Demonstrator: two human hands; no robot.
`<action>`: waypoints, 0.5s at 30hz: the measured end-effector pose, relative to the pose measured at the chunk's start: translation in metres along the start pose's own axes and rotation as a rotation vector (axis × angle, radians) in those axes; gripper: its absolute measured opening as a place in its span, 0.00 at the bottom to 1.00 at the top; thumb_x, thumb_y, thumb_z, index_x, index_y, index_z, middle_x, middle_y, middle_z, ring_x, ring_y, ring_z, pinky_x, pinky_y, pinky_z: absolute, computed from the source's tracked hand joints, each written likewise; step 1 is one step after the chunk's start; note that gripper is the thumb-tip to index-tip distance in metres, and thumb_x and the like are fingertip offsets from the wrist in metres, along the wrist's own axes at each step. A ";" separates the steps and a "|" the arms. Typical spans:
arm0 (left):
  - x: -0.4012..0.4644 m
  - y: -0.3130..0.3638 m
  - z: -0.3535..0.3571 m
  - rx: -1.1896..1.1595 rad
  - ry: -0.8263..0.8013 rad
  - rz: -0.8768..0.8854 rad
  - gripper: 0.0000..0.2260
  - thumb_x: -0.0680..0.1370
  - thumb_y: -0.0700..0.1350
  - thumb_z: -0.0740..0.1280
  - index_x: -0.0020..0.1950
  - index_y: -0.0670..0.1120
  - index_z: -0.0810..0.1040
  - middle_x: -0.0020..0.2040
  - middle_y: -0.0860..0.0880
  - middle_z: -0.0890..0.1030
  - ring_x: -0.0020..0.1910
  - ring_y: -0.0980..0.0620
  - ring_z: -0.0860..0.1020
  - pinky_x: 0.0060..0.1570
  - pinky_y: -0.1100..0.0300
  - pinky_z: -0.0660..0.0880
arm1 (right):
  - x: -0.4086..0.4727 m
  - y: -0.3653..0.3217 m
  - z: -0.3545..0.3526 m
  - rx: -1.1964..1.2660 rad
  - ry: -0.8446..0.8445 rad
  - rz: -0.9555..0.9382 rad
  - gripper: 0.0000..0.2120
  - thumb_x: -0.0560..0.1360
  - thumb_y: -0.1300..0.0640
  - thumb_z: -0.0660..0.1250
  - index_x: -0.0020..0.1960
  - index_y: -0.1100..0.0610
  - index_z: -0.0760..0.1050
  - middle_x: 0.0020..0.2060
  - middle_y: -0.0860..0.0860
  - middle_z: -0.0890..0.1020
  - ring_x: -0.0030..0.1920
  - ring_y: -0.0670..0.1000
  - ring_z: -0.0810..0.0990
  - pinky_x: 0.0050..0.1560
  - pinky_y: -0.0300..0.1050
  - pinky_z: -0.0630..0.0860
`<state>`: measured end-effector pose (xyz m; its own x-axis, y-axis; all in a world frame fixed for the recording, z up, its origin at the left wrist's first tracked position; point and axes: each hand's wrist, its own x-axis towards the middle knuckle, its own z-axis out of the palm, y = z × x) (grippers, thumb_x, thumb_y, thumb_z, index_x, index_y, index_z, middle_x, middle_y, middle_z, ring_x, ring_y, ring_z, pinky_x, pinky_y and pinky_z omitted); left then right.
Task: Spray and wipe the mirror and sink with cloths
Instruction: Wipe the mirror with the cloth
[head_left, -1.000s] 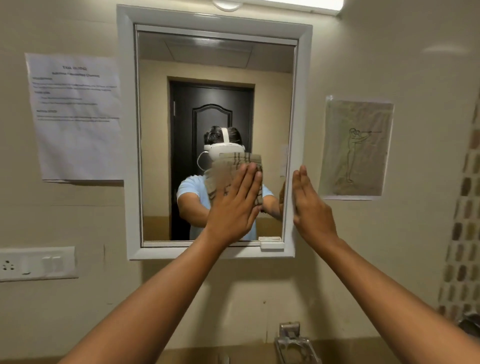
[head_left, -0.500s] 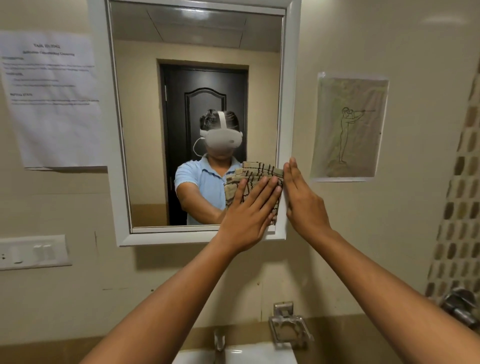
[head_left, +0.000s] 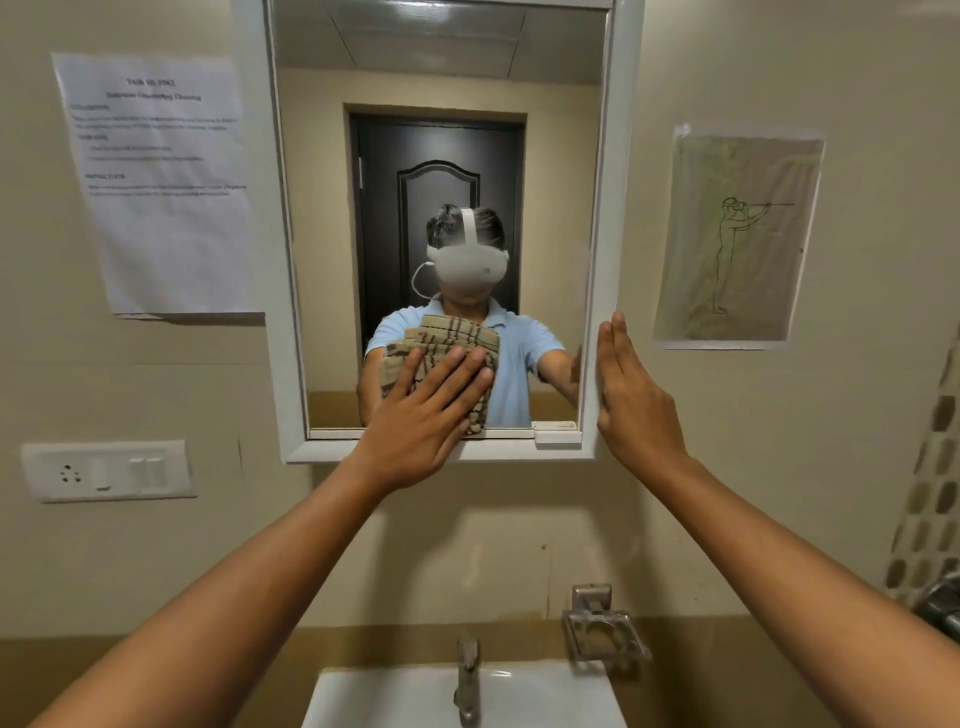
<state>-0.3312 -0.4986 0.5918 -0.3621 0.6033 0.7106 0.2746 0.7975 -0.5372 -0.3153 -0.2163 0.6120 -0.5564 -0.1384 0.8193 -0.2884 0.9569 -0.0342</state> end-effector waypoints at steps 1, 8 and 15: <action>-0.011 -0.010 0.000 0.016 -0.009 -0.019 0.27 0.83 0.51 0.52 0.81 0.46 0.48 0.81 0.46 0.48 0.80 0.45 0.47 0.76 0.40 0.44 | 0.000 -0.002 0.000 0.006 0.006 0.006 0.45 0.69 0.72 0.63 0.79 0.58 0.44 0.79 0.52 0.45 0.57 0.61 0.79 0.31 0.42 0.66; -0.068 -0.070 -0.006 0.069 -0.059 -0.133 0.27 0.83 0.52 0.49 0.80 0.45 0.49 0.81 0.44 0.49 0.80 0.44 0.48 0.75 0.38 0.46 | -0.001 -0.013 0.000 0.011 0.041 0.020 0.40 0.73 0.70 0.62 0.79 0.61 0.46 0.79 0.55 0.47 0.64 0.63 0.75 0.33 0.43 0.69; -0.101 -0.046 0.010 0.016 -0.057 -0.378 0.37 0.79 0.63 0.54 0.80 0.42 0.50 0.81 0.41 0.48 0.79 0.41 0.49 0.75 0.36 0.43 | -0.001 -0.017 -0.001 0.013 0.037 0.038 0.37 0.75 0.67 0.60 0.79 0.60 0.46 0.79 0.55 0.47 0.67 0.62 0.73 0.35 0.43 0.69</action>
<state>-0.3165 -0.5966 0.5401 -0.4844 0.2650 0.8338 0.0980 0.9635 -0.2493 -0.3091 -0.2318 0.6122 -0.5381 -0.0923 0.8378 -0.2782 0.9577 -0.0732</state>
